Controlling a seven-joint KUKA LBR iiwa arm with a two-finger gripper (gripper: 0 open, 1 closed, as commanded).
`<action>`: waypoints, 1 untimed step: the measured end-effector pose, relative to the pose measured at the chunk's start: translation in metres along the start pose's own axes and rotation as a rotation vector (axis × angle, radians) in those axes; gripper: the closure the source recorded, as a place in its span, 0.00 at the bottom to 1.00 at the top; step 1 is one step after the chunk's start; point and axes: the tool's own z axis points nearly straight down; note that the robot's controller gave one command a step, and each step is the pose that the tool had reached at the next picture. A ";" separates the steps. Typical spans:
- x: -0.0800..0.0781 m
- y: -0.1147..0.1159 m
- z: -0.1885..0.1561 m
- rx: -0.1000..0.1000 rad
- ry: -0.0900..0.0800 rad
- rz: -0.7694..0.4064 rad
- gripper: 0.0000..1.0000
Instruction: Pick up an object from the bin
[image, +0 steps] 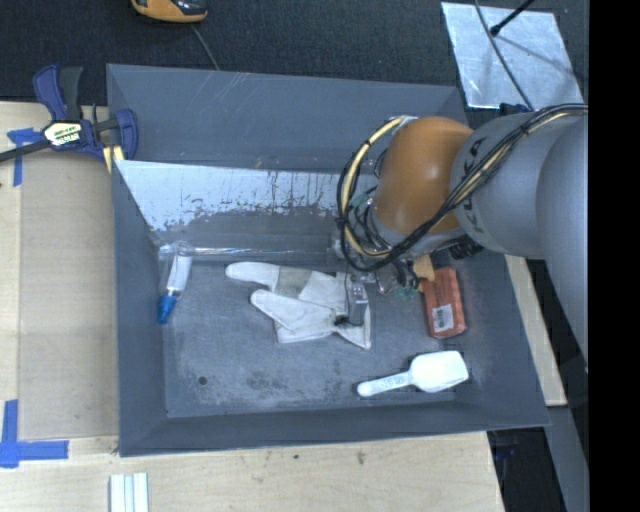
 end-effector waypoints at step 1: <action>0.007 0.013 0.006 0.001 -0.005 0.086 1.00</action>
Offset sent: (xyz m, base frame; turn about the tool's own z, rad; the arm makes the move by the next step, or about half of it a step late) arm 0.0000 0.0000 0.0000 0.0000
